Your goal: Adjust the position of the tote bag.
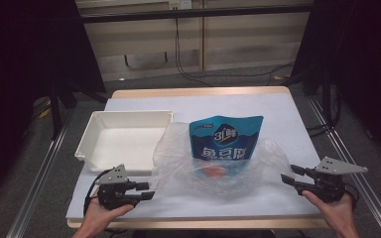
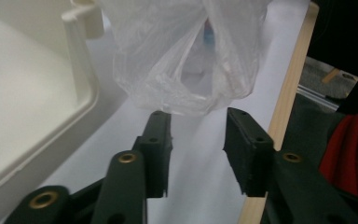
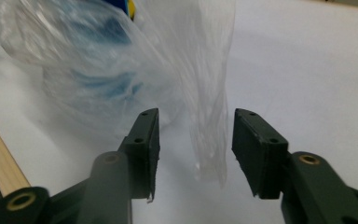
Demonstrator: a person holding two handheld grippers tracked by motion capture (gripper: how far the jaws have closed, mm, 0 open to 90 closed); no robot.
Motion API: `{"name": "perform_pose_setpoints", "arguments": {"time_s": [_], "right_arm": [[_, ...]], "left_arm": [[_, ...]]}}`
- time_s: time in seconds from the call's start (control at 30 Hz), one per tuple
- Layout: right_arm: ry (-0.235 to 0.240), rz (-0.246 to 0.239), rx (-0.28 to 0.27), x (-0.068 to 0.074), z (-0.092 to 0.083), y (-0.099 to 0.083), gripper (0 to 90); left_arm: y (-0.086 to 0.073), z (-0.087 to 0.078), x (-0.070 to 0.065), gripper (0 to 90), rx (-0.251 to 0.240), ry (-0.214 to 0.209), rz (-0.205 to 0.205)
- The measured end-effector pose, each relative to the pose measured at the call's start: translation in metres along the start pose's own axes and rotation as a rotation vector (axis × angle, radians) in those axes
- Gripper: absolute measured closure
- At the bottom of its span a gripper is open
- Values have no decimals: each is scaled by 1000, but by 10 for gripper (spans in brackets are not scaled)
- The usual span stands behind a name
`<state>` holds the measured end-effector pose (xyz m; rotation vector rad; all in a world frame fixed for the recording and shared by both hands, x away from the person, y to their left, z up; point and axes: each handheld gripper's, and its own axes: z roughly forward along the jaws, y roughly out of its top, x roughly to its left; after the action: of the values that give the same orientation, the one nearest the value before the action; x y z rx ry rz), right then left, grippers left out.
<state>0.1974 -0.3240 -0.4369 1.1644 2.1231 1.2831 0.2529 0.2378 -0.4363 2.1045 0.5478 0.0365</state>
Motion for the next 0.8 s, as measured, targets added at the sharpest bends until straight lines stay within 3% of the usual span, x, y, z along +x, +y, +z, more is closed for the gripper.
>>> {"name": "perform_pose_setpoints", "arguments": {"time_s": [0.17, 0.4, 0.53, 0.63, 0.8], "right_arm": [[8, -9, -61, 2, -8, 15, 445], [12, -27, -88, 2, -1, 31, 457], [13, -37, -97, 3, 2, 39, 456], [17, -50, -107, 3, 5, 46, 474], [27, -61, -115, 1, 15, 61, 491]], "left_arm": [[13, -14, -3, 451, -65, 7, 8], [26, -25, -1, 378, -97, 17, 25], [31, -31, -1, 319, -124, 33, 14], [40, -28, 2, 313, -127, 38, 26], [64, -9, 18, 285, -122, 39, 28]]}}
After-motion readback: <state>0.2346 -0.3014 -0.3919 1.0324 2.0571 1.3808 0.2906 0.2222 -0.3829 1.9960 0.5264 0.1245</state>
